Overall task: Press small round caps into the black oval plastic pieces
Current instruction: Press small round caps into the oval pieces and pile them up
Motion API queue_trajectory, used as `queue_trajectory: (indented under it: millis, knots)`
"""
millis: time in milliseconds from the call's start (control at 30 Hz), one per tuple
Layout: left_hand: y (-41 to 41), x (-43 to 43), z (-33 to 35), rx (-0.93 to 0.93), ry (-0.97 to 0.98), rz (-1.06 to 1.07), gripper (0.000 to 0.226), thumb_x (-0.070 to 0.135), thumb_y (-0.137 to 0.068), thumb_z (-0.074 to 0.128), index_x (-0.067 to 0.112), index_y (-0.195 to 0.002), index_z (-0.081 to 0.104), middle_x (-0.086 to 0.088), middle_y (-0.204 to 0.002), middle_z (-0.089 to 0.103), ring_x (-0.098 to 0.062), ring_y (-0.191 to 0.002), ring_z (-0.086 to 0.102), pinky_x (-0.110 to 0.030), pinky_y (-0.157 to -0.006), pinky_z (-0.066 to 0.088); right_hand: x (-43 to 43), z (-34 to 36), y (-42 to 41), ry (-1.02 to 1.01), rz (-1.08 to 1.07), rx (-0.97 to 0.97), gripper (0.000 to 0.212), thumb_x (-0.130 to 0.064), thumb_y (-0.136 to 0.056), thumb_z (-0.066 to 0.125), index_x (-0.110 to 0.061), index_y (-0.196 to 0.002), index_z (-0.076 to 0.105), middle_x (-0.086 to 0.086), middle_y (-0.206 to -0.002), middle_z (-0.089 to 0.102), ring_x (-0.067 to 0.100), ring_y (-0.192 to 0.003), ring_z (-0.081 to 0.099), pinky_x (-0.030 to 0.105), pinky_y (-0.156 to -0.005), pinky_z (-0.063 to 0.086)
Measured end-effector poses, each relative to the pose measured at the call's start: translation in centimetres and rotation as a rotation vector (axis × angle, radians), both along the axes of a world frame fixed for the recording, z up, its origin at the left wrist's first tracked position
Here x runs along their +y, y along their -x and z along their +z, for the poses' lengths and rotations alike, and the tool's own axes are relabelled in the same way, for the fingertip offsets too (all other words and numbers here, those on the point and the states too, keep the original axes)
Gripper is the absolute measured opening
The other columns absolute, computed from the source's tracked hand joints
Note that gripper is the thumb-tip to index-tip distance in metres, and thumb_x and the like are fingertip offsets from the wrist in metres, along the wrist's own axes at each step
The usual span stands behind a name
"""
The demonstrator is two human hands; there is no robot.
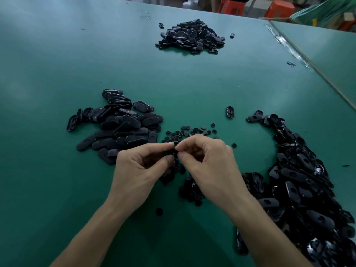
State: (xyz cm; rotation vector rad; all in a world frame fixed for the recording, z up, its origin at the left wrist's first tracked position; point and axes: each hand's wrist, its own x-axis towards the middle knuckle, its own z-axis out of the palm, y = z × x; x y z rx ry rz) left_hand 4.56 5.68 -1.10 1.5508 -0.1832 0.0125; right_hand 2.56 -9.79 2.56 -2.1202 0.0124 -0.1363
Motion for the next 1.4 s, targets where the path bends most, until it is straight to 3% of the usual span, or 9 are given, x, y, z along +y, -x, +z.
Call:
queue_trajectory:
  millis: [267,433,700,933,1133,1300,1400]
  knots:
    - [0.0,0.0,-0.1,0.032,0.052,0.030,0.030,-0.001,-0.080,0.075,0.024,-0.096,0.077,-0.001,-0.083,0.078,-0.012,-0.071,0.074,-0.016,-0.067,0.056,0.2,0.2,0.3,0.090,0.019,-0.003,0.019,-0.011,-0.090,0.071,-0.028,-0.087,0.063,-0.013,-0.075,0.064,0.002,-0.073,0.060,0.011,-0.065,0.045]
    - [-0.1,0.0,-0.2,0.039,0.074,0.033,0.032,-0.003,-0.081,0.075,0.025,-0.095,0.077,-0.003,-0.083,0.078,-0.016,-0.072,0.075,-0.018,-0.067,0.057,-0.3,0.2,0.3,0.073,0.024,-0.007,0.022,-0.015,-0.094,0.067,-0.027,-0.111,0.072,-0.014,-0.080,0.063,0.001,-0.075,0.059,0.009,-0.068,0.042]
    - [0.0,0.0,-0.2,0.049,0.070,0.014,0.024,0.019,-0.072,0.076,0.027,-0.095,0.078,-0.002,-0.082,0.078,-0.015,-0.071,0.074,-0.019,-0.068,0.058,-0.2,0.3,0.4,-0.014,-0.048,-0.042,0.020,-0.010,-0.087,0.076,-0.030,-0.088,0.073,-0.016,-0.078,0.073,-0.003,-0.077,0.069,0.013,-0.071,0.054]
    - [0.1,0.0,-0.3,0.006,0.003,-0.021,0.026,0.001,-0.079,0.077,0.018,-0.100,0.077,0.000,-0.086,0.078,-0.017,-0.074,0.075,-0.021,-0.070,0.059,0.3,0.5,0.4,0.056,-0.045,-0.027,0.015,-0.011,-0.085,0.078,-0.025,-0.087,0.078,-0.014,-0.083,0.069,-0.005,-0.079,0.064,0.006,-0.070,0.047]
    - [0.0,0.0,-0.3,0.032,0.018,-0.039,0.026,-0.004,-0.081,0.074,0.013,-0.100,0.076,-0.001,-0.087,0.078,-0.016,-0.078,0.075,-0.021,-0.071,0.058,0.6,0.4,0.3,0.072,-0.051,-0.004,0.014,-0.012,-0.089,0.073,-0.024,-0.095,0.079,-0.016,-0.084,0.073,-0.006,-0.081,0.066,0.005,-0.071,0.049]
    - [0.1,0.1,-0.4,0.052,0.053,-0.040,0.025,0.012,-0.076,0.075,0.013,-0.101,0.076,-0.003,-0.090,0.078,-0.022,-0.083,0.076,-0.027,-0.077,0.061,1.1,0.2,0.5,0.120,-0.051,-0.004,0.016,-0.012,-0.091,0.069,-0.028,-0.091,0.071,-0.014,-0.080,0.068,-0.001,-0.079,0.064,0.013,-0.070,0.053]
    - [0.1,0.1,-0.4,0.050,0.048,-0.041,0.024,0.010,-0.076,0.076,0.016,-0.099,0.076,-0.003,-0.090,0.078,-0.019,-0.083,0.076,-0.025,-0.076,0.060,1.1,0.2,0.5,0.128,-0.055,0.013,0.017,-0.013,-0.092,0.068,-0.030,-0.088,0.067,-0.014,-0.079,0.067,-0.001,-0.079,0.063,0.016,-0.070,0.053]
